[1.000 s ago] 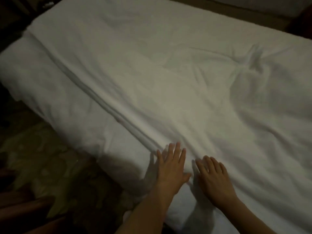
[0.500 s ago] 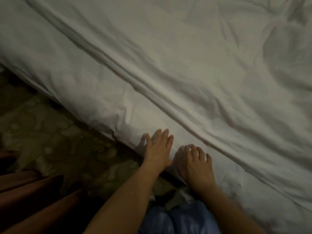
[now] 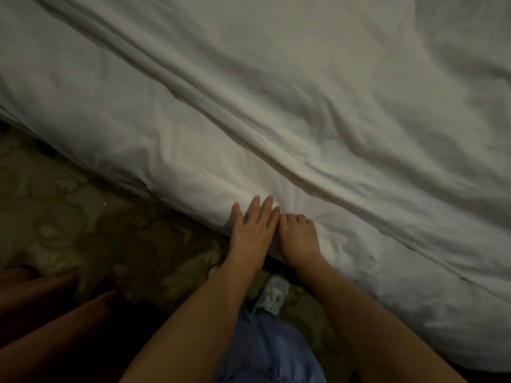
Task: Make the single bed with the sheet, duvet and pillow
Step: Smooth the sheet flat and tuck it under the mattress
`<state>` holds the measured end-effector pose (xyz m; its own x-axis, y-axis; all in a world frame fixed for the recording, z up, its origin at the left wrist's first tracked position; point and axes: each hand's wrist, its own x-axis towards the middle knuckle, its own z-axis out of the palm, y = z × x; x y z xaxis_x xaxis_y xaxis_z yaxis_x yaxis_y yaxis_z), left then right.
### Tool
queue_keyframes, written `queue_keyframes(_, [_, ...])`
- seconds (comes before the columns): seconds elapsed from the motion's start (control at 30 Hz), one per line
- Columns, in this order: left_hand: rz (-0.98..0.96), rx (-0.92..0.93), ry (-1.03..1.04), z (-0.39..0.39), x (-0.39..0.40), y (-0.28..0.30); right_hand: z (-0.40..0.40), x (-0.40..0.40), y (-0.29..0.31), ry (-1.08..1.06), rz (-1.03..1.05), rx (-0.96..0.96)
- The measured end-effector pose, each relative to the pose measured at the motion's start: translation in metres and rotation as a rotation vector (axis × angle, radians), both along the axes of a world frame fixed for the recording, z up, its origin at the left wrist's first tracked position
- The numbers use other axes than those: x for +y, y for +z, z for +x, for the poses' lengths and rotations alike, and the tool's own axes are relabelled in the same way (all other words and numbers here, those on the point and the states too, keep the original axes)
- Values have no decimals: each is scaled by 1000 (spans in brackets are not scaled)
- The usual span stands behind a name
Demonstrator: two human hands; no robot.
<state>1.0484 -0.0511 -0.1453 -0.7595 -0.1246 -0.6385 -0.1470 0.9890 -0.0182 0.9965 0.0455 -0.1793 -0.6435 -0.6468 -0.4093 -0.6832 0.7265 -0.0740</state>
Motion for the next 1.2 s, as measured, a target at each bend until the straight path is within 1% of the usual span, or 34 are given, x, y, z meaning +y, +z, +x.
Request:
queue_keyframes(0.1, [-29,61,26,-1,7,2,1,7,8,-26,-208,-24])
queue_keyframes(0.13, [-33,83,25,-4,7,4,2,10,11,-26,-306,7])
queue_keyframes(0.2, [-6,125,-5,-15,3,12,1,13,21,-17,-425,39])
queue_keyframes(0.27, [34,168,-66,-30,-2,21,-3,11,38,-46,-453,87])
queue_keyframes(0.37, [24,158,-152,-41,-5,39,-8,8,53,-124,-474,98])
queue_keyframes(0.43, [2,154,-181,-46,-7,50,-6,8,65,-166,-443,136])
queue_keyframes(0.5, [8,173,-194,-50,-10,60,-1,15,74,-195,-328,175])
queue_keyframes(0.53, [14,246,-223,-51,-12,65,4,19,75,-228,-243,180])
queue_keyframes(0.57, [29,364,-261,-53,-14,69,7,25,77,-271,-161,168])
queue_keyframes(0.6, [51,423,-279,-55,-16,76,8,31,79,-319,-94,145])
queue_keyframes(0.67, [80,493,-346,-56,-24,86,5,42,84,-395,-35,84])
queue_keyframes(0.7, [85,480,-359,-56,-28,87,1,48,88,-388,-39,83])
queue_keyframes(0.77, [58,498,-414,-60,-33,103,-16,58,102,-297,-97,119])
queue_keyframes(0.83, [50,590,-445,-73,-40,121,-41,62,127,-230,-156,150])
queue_keyframes(0.9, [72,733,-459,-96,-46,146,-74,60,161,-162,-201,235])
queue_keyframes(0.97, [37,829,-420,-119,-48,170,-106,54,196,-142,-182,259])
queue_keyframes(1.03, [-22,877,-305,-132,-43,181,-135,47,218,-120,-170,308])
queue_keyframes(1.07, [-40,849,-255,-132,-37,184,-147,44,225,-111,-144,306])
queue_keyframes(1.13, [-70,683,-197,-124,-22,184,-162,37,235,-122,-112,288])
queue_keyframes(1.2, [-138,508,-242,-119,-15,178,-167,34,235,-122,-102,306])
